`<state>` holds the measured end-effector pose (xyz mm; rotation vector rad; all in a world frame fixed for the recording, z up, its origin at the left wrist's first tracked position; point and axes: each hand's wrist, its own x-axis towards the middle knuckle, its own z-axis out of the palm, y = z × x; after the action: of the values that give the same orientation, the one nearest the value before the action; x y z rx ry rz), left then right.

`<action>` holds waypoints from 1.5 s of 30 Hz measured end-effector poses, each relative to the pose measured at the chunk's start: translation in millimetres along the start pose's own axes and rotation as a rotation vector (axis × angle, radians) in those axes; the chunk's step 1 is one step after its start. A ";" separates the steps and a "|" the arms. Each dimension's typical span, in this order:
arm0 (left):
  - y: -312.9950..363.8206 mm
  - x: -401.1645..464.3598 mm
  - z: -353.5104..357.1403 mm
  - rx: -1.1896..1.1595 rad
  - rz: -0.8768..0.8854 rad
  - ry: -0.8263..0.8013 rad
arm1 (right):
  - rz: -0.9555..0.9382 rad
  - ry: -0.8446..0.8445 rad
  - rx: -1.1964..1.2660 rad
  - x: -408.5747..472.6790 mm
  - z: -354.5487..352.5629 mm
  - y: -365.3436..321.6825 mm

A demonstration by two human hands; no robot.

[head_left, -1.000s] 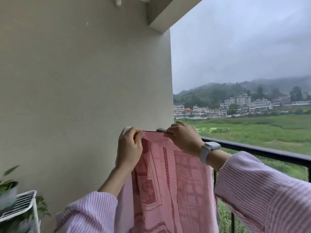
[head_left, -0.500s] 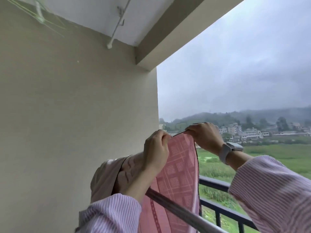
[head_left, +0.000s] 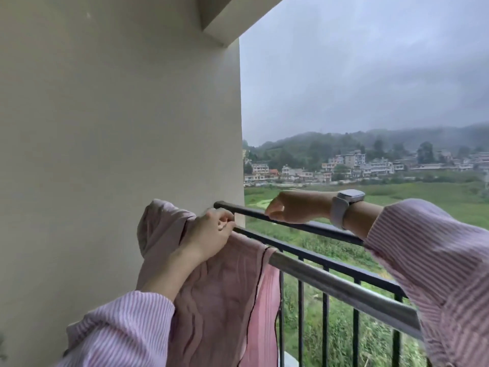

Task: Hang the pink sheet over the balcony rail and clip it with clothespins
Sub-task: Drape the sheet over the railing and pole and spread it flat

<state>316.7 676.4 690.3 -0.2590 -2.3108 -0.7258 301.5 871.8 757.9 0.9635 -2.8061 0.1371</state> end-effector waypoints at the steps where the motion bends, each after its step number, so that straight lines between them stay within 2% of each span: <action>1: -14.6 -4.8 -3.8 -0.001 -0.012 0.015 | -0.025 0.000 0.002 4.8 7.0 -16.2; 5: -84.4 -19.4 -30.0 0.025 -0.090 0.029 | -0.065 -0.025 -0.052 37.7 39.1 -76.1; 9: -158.1 -28.9 -60.2 0.041 -0.141 0.017 | -0.063 0.122 -0.297 95.0 75.7 -115.1; 15: -253.6 -22.3 -72.5 0.022 -0.147 0.006 | 0.055 0.268 -0.358 170.5 129.1 -160.3; 18: -276.5 -10.3 -52.6 -0.033 -0.101 0.003 | 0.088 0.395 -0.391 197.6 150.2 -161.9; 22: -291.1 21.9 -12.0 -0.094 0.000 0.020 | 0.210 0.651 -0.314 226.2 161.2 -152.0; 27: -301.9 66.8 56.2 0.012 0.085 0.025 | 0.366 0.700 -0.444 256.1 179.4 -136.6; 29: -307.9 83.3 66.0 -0.057 0.111 0.084 | 0.420 0.716 -0.512 263.5 182.9 -132.2; 31: -318.1 99.0 54.5 -0.228 0.121 0.116 | 0.422 0.742 -0.541 269.6 186.8 -129.8; 32: -325.5 109.6 42.7 -0.312 0.111 0.067 | 0.398 0.769 -0.534 273.0 187.1 -129.9; 33: -334.2 121.7 27.4 -0.401 0.096 -0.049 | 0.368 0.787 -0.509 277.1 186.7 -132.3; 36: -357.3 152.8 -23.9 -0.598 0.097 -0.610 | 0.290 0.793 -0.484 293.5 189.0 -142.6; 38: -370.4 169.5 -48.8 -0.641 0.105 -0.772 | 0.268 0.775 -0.508 309.6 189.3 -147.8; 41: -390.8 194.9 -58.2 -0.619 0.147 -0.796 | 0.283 0.762 -0.497 333.5 184.7 -150.3; 43: -410.9 212.6 -51.0 -0.629 0.175 -0.699 | 0.360 0.697 -0.458 350.0 176.6 -153.6; 45: -429.4 231.1 -43.3 -0.653 0.152 -0.528 | 0.435 0.659 -0.452 368.5 169.7 -158.0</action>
<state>10.3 294.5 687.4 -1.0123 -2.4081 -1.4560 90.5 502.1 666.7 0.1473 -2.2288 -0.1082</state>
